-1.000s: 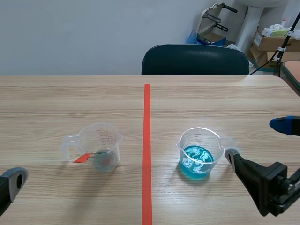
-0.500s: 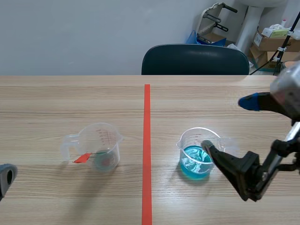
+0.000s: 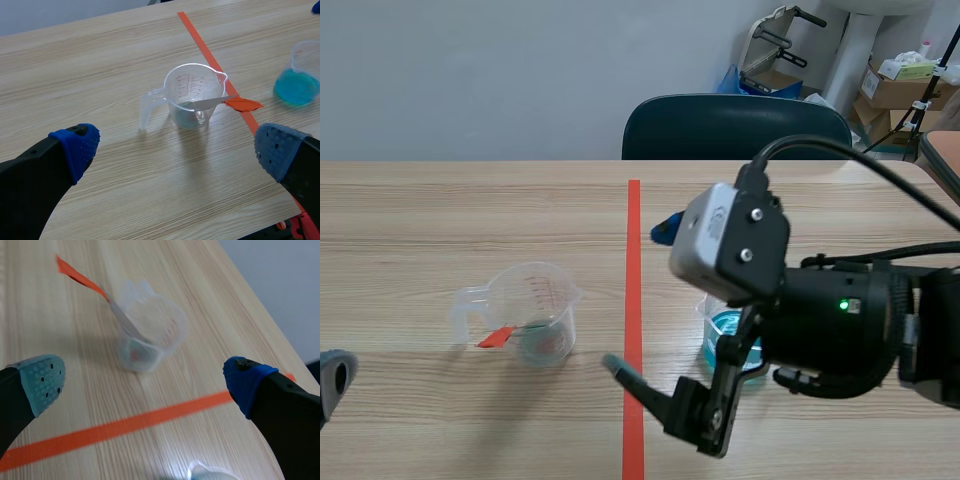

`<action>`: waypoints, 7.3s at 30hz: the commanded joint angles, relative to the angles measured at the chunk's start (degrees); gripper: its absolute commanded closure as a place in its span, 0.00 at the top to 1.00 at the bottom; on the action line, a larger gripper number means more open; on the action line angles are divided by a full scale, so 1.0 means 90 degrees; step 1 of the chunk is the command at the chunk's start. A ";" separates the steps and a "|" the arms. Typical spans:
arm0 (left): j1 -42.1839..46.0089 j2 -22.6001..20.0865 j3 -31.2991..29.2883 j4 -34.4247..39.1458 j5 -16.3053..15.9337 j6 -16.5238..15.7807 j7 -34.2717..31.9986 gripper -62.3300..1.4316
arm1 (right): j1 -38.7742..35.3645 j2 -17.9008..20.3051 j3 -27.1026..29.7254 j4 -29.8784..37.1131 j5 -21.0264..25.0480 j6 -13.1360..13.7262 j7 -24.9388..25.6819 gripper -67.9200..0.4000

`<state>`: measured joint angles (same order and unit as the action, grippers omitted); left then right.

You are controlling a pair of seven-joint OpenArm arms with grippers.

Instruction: Do the redox reaction experiment

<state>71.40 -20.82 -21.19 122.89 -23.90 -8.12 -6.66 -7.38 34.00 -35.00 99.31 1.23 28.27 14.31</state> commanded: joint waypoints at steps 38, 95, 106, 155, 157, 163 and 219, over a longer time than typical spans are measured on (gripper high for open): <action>-0.0087 0.0012 -0.0017 0.0053 -0.0036 -0.0017 -0.0085 1.00 | 0.1812 -0.1202 -0.1868 -0.1316 -0.1166 -0.0714 0.0959 0.04; -0.0087 0.0012 -0.0017 0.0053 -0.0036 -0.0017 -0.0090 1.00 | 0.3679 -0.1202 -0.1103 0.1355 0.4085 -0.0712 -0.4959 0.02; -0.0087 0.0012 -0.0017 0.0053 -0.0036 -0.0017 -0.0092 1.00 | 0.3679 -0.1202 -0.1103 0.1355 0.4082 -0.0712 -0.4957 0.02; -0.0087 0.0012 -0.0017 0.0053 -0.0036 -0.0017 -0.0090 1.00 | 0.3679 -0.1202 -0.1103 0.1355 0.4078 -0.0712 -0.4884 0.02; -0.0087 0.0012 -0.0017 0.0053 -0.0036 -0.0017 -0.0090 1.00 | 0.3677 -0.1202 -0.1103 0.1355 0.4078 -0.0712 -0.4884 0.02; -0.0087 0.0012 -0.0017 0.0053 -0.0036 -0.0017 -0.0090 1.00 | 0.3677 -0.1202 -0.1103 0.1355 0.4078 -0.0712 -0.4884 0.02; -0.0087 0.0012 -0.0017 0.0053 -0.0036 -0.0017 -0.0090 1.00 | 0.3677 -0.1202 -0.1103 0.1355 0.4058 -0.0712 -0.4835 0.02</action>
<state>70.63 -20.82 -21.19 122.87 -23.90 -8.14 -6.66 24.25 22.72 -45.74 110.93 37.56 22.06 -30.13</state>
